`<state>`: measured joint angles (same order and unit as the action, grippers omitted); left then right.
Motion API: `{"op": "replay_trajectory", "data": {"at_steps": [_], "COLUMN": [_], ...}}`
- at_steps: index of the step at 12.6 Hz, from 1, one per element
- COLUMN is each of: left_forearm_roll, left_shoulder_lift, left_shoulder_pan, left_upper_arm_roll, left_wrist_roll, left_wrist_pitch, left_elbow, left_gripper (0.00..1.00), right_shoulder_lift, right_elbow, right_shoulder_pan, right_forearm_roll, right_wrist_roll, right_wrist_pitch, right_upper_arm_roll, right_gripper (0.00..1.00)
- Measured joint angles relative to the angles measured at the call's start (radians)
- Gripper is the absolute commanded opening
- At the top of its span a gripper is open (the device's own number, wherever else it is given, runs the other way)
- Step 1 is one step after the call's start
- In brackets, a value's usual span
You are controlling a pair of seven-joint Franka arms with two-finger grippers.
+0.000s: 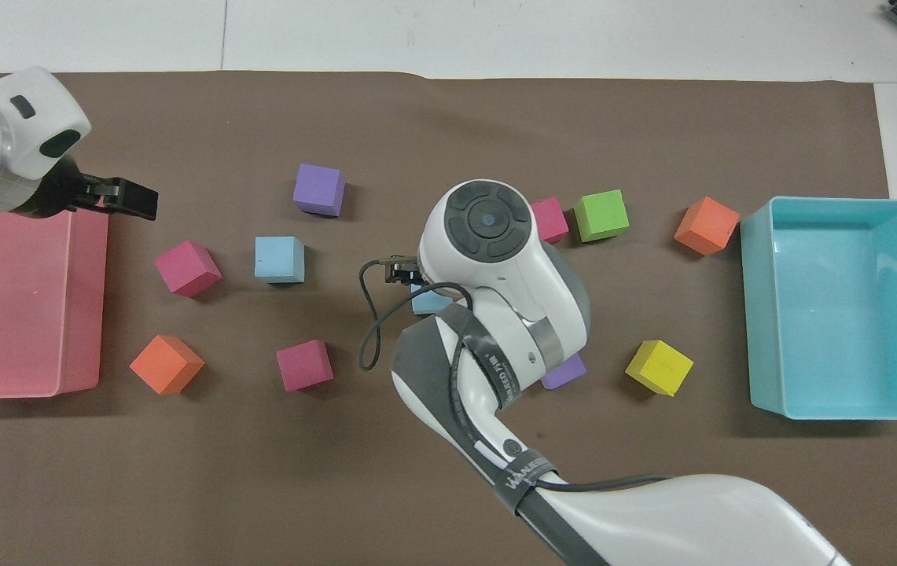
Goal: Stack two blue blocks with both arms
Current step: 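Set the blue cube down at center while the left gripper reaches out, then grasp the other blue cube with the left gripper while the right gripper hovers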
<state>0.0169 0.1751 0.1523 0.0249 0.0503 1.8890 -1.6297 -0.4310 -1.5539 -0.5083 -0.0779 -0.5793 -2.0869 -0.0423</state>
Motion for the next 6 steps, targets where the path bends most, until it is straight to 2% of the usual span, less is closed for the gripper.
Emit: {"op": "replay_trajectory", "data": {"at_steps": [3, 6], "left_forearm_roll": [0.000, 0.000], "left_shoulder_lift": [0.048, 0.076], "left_shoulder_pan": [0.065, 0.117], "left_upper_arm_roll": [-0.002, -0.004], "left_wrist_roll": [-0.058, -0.126], "left_wrist_pitch": [0.112, 0.210], "left_elbow": [-0.064, -0.140], "left_gripper": [1.00, 1.00], "right_shoulder_lift": [0.041, 0.046], "right_elbow": [-0.004, -0.036], "right_shoulder_pan": [0.107, 0.188], "right_forearm_roll": [-0.089, -0.263], "right_wrist_roll": [0.112, 0.228], "right_wrist_pitch": [0.048, 0.060], "right_upper_arm_roll": [0.000, 0.001], "right_gripper": [1.00, 1.00]}}
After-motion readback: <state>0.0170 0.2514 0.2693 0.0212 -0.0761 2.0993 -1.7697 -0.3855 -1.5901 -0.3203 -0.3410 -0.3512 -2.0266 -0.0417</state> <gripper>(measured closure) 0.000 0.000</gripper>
